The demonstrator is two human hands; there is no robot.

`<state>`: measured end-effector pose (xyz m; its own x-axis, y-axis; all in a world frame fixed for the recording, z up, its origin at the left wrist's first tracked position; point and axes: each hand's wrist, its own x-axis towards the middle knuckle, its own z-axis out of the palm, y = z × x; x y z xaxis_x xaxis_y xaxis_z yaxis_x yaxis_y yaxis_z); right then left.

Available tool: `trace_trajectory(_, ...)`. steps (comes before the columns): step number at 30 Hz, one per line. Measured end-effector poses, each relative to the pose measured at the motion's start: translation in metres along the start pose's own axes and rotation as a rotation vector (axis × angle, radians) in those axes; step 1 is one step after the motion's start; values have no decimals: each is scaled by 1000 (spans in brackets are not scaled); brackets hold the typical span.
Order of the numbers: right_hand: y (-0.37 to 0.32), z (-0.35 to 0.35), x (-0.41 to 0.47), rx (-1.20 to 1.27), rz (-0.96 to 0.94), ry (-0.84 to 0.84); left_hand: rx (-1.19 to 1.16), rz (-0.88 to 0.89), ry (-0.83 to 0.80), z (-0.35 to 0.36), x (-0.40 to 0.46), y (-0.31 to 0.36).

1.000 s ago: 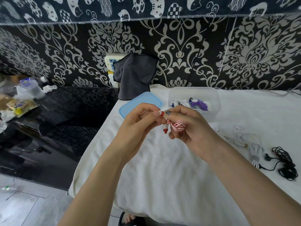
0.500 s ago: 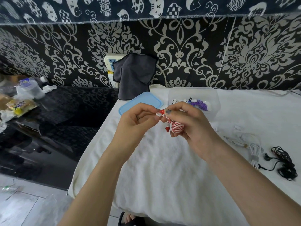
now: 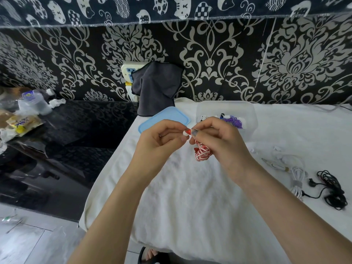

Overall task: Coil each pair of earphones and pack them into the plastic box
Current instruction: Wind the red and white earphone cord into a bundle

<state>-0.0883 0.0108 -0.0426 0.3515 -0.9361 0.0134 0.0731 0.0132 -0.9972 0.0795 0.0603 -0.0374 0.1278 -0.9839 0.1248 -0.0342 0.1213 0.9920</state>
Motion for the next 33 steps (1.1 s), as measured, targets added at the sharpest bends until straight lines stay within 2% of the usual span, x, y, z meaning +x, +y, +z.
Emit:
trace_trajectory(15,-3,-2,2,124,113,-55,121,26,-9,-2,2,-4)
trace_trajectory(23,-3,-4,1,133,118,-84,93,-72,-22,-6,2,-3)
trace_trajectory(33,-5,-3,1,175,150,-118,-195,-220,-77,-3,4,3)
